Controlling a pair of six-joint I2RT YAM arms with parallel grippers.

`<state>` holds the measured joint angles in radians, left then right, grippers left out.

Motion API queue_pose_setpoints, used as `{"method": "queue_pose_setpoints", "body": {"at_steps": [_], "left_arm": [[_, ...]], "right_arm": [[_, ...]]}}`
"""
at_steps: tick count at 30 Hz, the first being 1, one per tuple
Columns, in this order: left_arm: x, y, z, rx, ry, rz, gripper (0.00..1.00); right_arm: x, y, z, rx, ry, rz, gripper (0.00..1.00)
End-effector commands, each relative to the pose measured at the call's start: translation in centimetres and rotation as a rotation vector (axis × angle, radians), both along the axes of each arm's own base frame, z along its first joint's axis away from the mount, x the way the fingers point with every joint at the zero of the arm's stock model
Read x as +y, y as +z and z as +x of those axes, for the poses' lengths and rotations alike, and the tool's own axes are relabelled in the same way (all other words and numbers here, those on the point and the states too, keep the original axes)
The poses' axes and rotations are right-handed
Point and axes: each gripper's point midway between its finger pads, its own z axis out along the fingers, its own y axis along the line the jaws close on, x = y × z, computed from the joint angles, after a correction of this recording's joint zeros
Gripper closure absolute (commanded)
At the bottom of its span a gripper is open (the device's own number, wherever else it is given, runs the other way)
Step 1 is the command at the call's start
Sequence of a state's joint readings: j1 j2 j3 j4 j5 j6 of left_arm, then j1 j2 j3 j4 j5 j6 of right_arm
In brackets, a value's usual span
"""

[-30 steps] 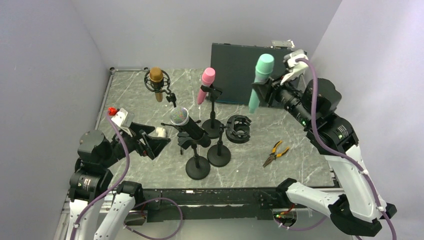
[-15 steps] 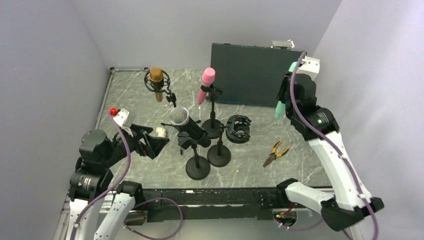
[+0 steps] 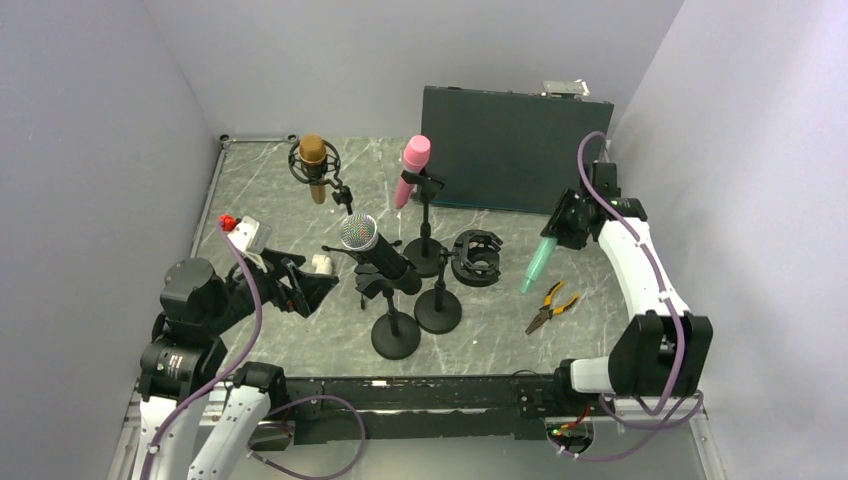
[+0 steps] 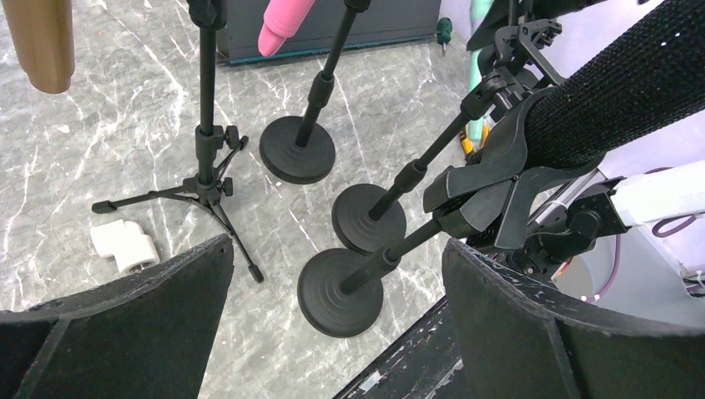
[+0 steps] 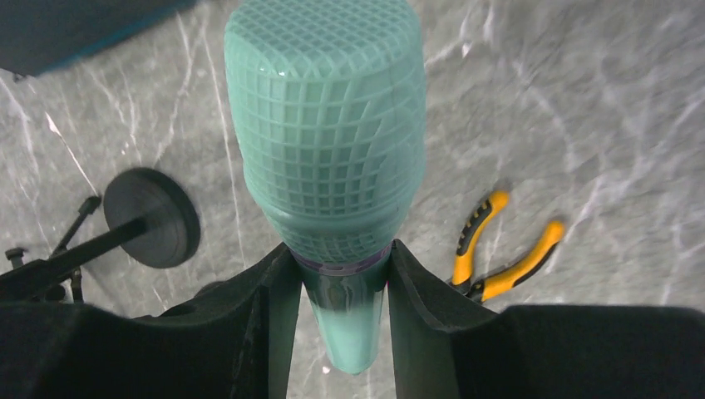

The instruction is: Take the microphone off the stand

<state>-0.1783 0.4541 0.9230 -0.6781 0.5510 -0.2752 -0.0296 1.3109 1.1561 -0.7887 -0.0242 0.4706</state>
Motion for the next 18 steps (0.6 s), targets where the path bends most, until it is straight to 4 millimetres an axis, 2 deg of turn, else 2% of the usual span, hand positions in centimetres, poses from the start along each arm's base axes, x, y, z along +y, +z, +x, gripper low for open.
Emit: {"method": "queue_pose_setpoints", "body": {"at_steps": [1,5,9,13,18], "left_arm": [[0.0,0.1,0.2,-0.008,0.001,-0.001,0.01],[-0.2,0.1,0.2,-0.005,-0.007,-0.007,0.01],[-0.1,0.1,0.2,-0.008,-0.002,-0.003,0.01],[0.1,0.0,0.0,-0.006,0.003,0.005,0.01],[0.2,-0.3,0.1,-0.005,0.013,0.004,0.01]], "right_arm": [[1.8,-2.1,1.2,0.037,-0.013,0.137,0.97],[1.8,-4.7,1.6,0.091,-0.045,0.154,0.94],[0.4,-7.4,2.2,0.127,-0.104,0.097,0.9],[-0.4,-10.2,1.9,0.199,-0.117,0.05,0.85],[-0.5,-12.7,1.0,0.253,-0.091,0.033,0.79]]}}
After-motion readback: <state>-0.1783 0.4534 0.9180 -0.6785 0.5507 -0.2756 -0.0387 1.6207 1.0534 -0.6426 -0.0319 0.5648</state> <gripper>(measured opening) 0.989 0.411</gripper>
